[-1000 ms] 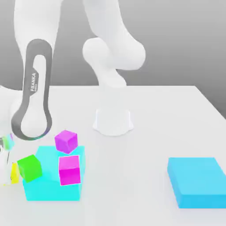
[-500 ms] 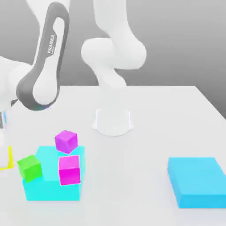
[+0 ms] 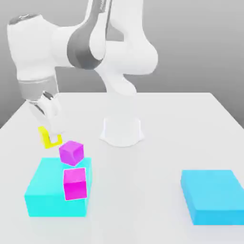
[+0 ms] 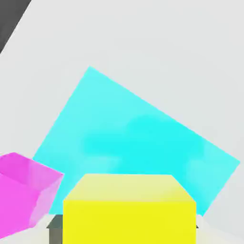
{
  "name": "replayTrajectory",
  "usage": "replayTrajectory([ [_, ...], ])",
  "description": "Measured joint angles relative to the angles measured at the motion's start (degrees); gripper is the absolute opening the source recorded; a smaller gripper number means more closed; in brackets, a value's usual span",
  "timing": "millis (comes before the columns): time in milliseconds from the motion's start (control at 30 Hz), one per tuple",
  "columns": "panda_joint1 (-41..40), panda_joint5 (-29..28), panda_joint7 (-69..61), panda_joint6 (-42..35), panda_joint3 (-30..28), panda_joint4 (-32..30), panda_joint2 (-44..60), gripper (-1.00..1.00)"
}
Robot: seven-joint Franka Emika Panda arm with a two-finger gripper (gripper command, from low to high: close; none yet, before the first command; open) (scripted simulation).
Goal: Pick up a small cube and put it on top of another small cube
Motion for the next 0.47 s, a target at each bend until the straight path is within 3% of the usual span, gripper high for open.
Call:
replayTrajectory([
  [167, -3.21, -3.85, 4.36, -4.05, 4.02, -5.59, -9.22, -1.0],
  [367, -3.82, -4.69, 5.02, 8.35, 4.21, -9.11, -0.24, -1.0],
  [400, -3.81, -4.7, 4.98, 9.88, 4.14, -9.44, 0.96, 1.0],
  [467, -3.81, -4.7, 4.98, 9.88, 4.14, -9.44, 0.96, 1.0],
])
